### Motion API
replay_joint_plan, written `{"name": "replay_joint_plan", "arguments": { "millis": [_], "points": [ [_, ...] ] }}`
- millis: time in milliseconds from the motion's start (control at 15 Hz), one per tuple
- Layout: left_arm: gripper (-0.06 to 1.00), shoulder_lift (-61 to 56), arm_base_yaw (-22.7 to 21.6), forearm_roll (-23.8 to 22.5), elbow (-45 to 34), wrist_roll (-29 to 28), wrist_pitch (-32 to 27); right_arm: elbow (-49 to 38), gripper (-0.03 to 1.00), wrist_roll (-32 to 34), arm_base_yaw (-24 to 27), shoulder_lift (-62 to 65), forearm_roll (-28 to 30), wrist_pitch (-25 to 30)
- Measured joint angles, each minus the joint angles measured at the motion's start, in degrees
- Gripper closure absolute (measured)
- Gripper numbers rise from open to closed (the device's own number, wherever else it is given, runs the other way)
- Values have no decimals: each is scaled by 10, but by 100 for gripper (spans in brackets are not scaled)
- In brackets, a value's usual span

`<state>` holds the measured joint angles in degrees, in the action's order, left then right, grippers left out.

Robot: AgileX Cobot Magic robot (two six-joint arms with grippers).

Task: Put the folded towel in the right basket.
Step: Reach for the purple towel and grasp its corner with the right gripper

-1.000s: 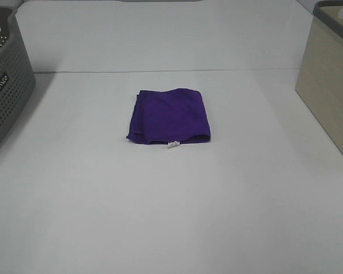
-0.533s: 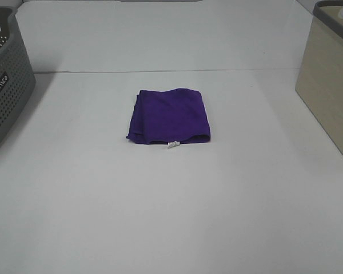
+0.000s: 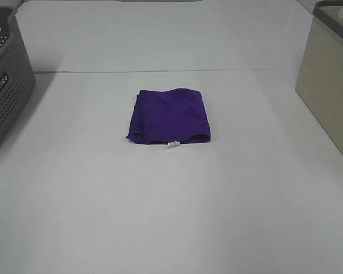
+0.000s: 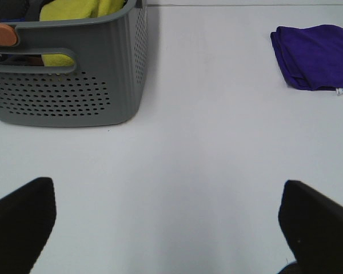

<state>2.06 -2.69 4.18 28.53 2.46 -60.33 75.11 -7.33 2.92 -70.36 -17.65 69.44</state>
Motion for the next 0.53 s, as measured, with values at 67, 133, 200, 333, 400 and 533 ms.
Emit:
{"name": "replay_joint_plan", "arguments": {
  "millis": [67,133,200,333,400,533],
  "points": [
    [-5,0,0,0,0,0,0,33,1,-14,-13,-60,-42,-1],
    [-5,0,0,0,0,0,0,60,1,-25,-41,-115,-60,-12],
    [-5,0,0,0,0,0,0,81,1,-27,-71,-172,-68,-34],
    [-5,0,0,0,0,0,0,128,1,-48,-121,-301,-102,-65],
    [-5,0,0,0,0,0,0,143,1,-58,-131,-336,-117,-67],
    [-5,0,0,0,0,0,0,250,1,-101,-139,-509,-183,-65]
  ]
}}
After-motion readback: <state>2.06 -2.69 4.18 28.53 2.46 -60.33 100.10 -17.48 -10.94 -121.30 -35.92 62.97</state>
